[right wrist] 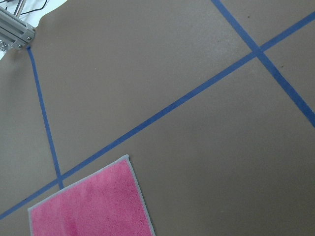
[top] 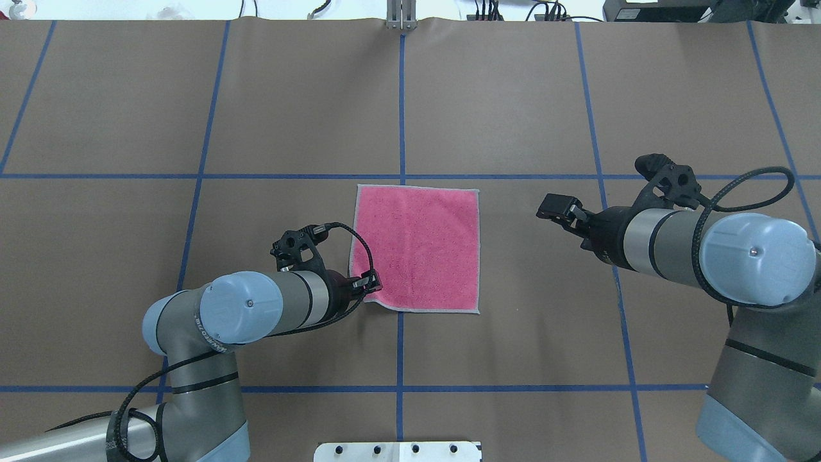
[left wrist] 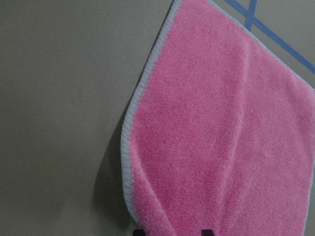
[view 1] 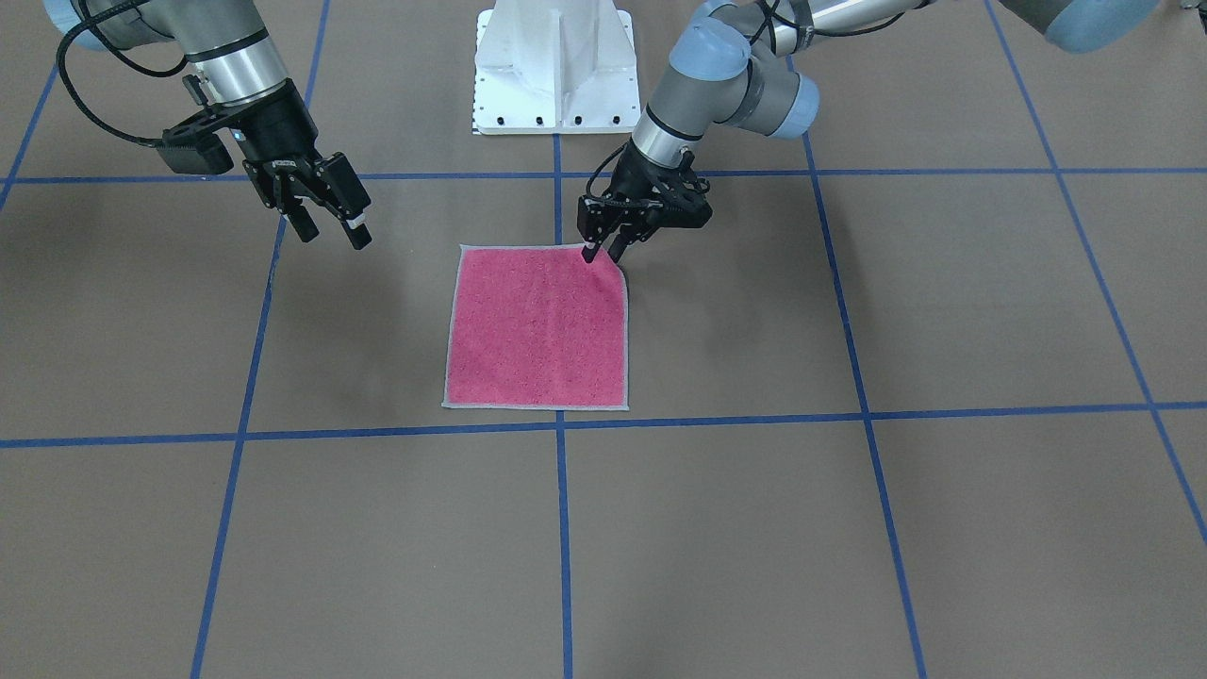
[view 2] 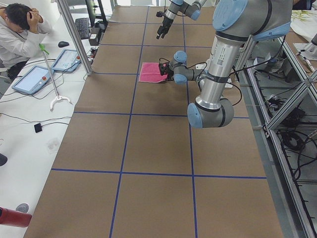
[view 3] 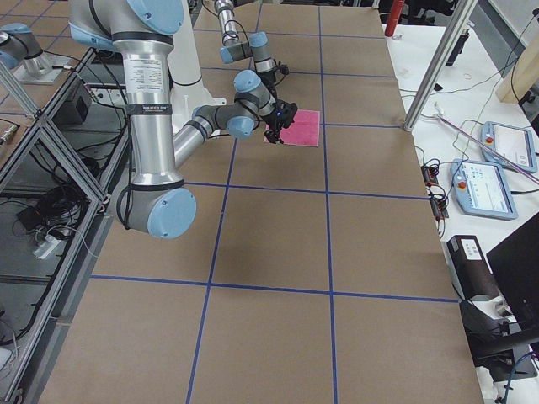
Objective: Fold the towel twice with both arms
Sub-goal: 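Lower and close the left gripper on the towel's near corner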
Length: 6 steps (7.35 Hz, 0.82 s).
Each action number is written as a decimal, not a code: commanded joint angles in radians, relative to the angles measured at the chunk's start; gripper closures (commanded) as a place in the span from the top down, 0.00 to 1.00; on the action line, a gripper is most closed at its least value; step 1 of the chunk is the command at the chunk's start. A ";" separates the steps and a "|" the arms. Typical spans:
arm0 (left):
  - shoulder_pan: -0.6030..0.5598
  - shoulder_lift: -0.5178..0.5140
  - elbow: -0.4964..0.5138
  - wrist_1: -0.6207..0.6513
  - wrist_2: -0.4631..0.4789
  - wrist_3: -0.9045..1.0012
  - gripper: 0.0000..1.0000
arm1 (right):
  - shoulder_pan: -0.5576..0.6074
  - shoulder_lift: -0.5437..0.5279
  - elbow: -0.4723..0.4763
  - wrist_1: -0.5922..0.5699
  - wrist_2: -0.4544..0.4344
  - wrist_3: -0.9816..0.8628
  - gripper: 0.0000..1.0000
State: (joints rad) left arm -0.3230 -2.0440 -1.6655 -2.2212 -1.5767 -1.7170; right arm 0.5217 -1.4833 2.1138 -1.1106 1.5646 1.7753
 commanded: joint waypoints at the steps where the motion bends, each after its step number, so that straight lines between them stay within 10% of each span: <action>1: 0.001 0.008 -0.003 0.000 0.000 0.002 0.40 | 0.000 0.000 0.000 0.000 0.000 -0.001 0.99; 3: 0.002 0.008 -0.005 0.000 0.000 0.002 0.16 | -0.002 0.001 -0.002 0.000 0.000 -0.001 0.99; 6: 0.001 0.007 -0.011 0.000 0.000 0.019 0.08 | -0.037 0.005 -0.020 0.000 -0.032 0.001 0.99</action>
State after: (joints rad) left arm -0.3219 -2.0359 -1.6758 -2.2212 -1.5769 -1.7096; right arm 0.5082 -1.4804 2.1040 -1.1106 1.5568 1.7751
